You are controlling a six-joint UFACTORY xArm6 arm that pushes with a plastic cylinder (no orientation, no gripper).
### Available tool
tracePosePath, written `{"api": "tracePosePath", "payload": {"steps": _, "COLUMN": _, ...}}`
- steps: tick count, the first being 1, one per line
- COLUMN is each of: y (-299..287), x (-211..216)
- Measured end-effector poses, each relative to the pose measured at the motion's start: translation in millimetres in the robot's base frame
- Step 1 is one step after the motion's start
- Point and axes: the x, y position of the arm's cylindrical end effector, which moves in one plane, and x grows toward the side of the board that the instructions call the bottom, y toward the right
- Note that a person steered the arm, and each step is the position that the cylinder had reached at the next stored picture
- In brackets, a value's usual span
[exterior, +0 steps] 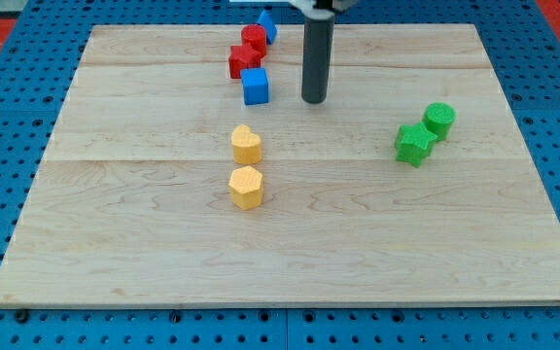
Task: Point your arm at the blue triangle
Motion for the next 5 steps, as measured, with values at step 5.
{"api": "tracePosePath", "payload": {"steps": 5, "y": -22, "x": -114}}
